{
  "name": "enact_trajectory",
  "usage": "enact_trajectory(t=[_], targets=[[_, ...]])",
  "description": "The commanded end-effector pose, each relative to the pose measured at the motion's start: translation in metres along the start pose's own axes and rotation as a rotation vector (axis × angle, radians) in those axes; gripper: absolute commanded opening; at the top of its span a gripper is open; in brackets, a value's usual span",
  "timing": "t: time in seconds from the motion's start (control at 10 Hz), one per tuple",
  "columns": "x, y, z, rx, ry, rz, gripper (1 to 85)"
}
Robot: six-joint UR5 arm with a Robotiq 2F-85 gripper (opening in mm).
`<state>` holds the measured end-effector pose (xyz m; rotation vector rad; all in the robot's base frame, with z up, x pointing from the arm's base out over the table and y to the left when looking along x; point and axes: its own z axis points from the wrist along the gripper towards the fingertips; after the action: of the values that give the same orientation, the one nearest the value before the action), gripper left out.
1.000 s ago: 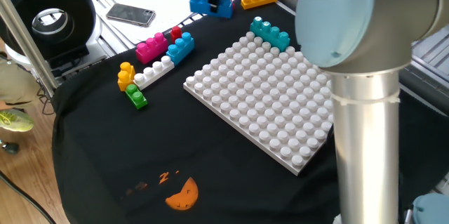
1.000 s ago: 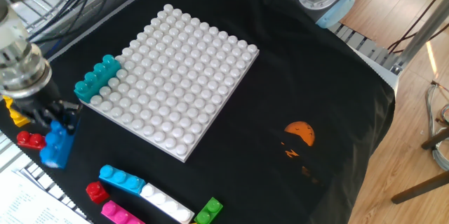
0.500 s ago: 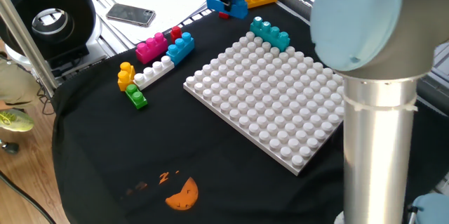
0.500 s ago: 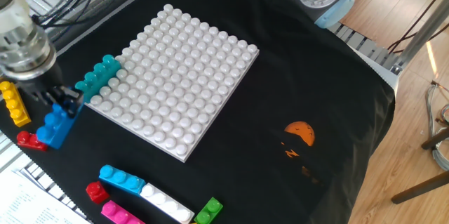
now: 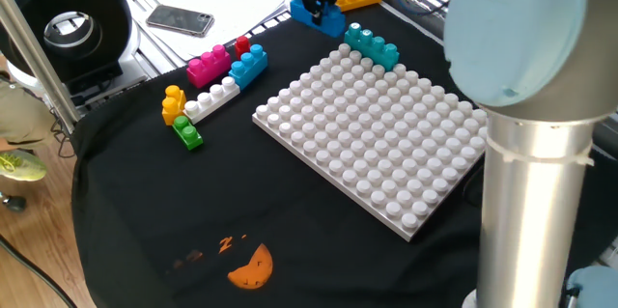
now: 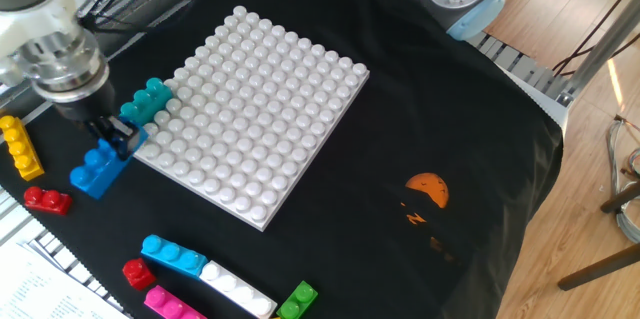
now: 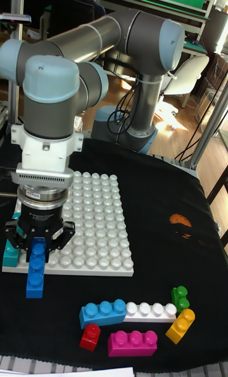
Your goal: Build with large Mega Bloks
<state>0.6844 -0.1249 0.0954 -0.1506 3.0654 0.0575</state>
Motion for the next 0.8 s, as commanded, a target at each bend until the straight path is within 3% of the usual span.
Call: enact_trajectory(t=[0.0,0.3,0.5,0.6,0.7], targets=[[0.012,0.005,0.002,0.002,0.014,0.044,1.0],[0.004,0.001,0.003,0.016,-0.008,0.003,1.0],[-0.005,0.013,0.002,-0.031,-0.043,-0.049,1.0],[0.004,0.011,-0.002,-0.034,-0.034,-0.052,1.0],[0.030,0.006,-0.009,0.001,-0.030,-0.061,1.0]])
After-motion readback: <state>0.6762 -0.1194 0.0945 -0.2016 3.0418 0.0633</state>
